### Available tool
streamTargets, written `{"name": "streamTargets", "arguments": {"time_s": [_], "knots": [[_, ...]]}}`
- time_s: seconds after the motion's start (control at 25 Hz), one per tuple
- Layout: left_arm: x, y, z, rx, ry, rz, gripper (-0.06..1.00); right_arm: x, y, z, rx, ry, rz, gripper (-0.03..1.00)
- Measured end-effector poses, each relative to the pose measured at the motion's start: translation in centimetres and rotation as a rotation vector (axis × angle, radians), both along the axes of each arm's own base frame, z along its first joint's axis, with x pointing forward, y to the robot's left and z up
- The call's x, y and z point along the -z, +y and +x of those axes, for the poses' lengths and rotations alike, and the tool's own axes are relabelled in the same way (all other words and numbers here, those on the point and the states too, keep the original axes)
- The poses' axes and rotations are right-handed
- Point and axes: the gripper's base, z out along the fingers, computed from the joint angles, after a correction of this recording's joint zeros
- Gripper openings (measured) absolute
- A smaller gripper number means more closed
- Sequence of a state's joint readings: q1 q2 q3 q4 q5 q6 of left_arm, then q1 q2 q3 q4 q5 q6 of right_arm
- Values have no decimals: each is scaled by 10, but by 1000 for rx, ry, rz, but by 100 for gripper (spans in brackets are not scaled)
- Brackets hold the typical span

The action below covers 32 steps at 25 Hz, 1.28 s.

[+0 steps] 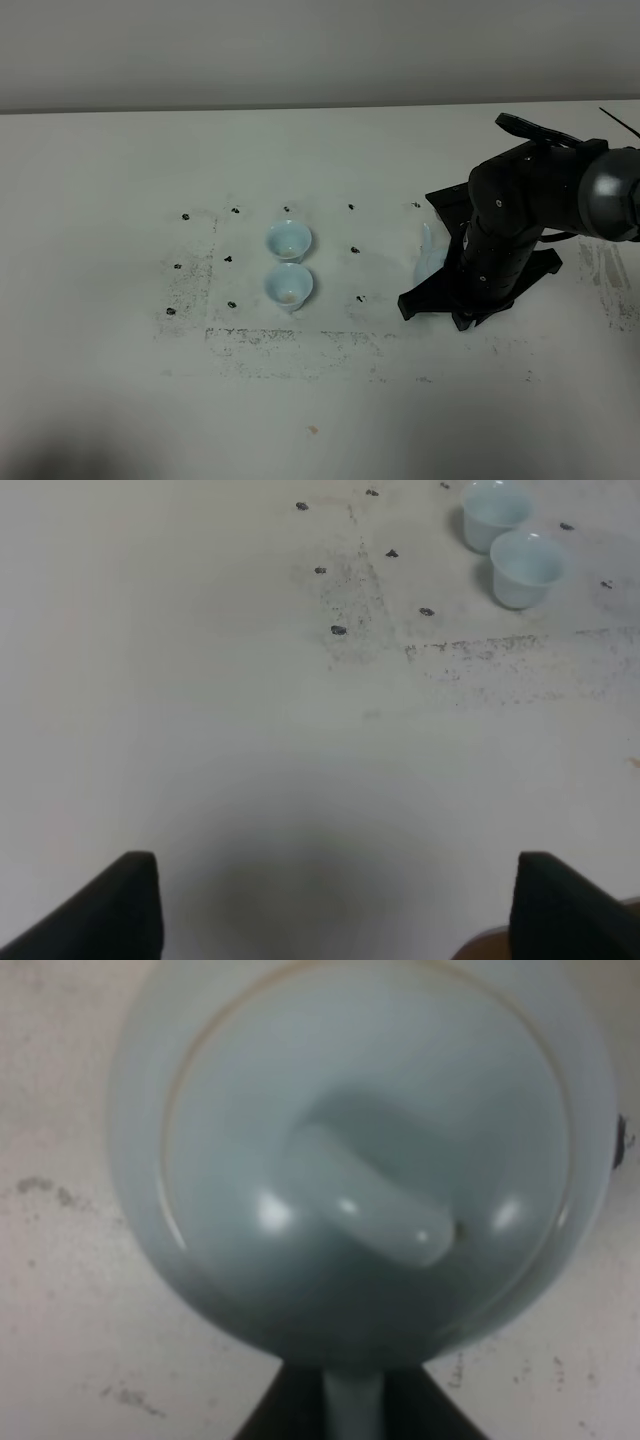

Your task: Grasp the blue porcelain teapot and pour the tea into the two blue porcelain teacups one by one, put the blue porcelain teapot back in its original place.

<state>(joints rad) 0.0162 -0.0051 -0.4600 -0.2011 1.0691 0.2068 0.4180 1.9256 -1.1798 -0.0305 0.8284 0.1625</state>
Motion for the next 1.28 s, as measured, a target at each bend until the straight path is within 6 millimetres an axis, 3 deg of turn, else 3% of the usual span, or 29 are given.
{"name": "streamTargets", "arguments": {"time_s": [0.24, 0.52, 1.28], "knots": [[0, 0, 0, 0, 0, 0, 68, -1, 1, -1, -10, -5, -4, 4], [0, 0, 0, 0, 0, 0, 68, -17, 4, -3, -36, -58, -8, 4], [0, 0, 0, 0, 0, 0, 68, -17, 5, -1, -32, -81, 0, 4]]}}
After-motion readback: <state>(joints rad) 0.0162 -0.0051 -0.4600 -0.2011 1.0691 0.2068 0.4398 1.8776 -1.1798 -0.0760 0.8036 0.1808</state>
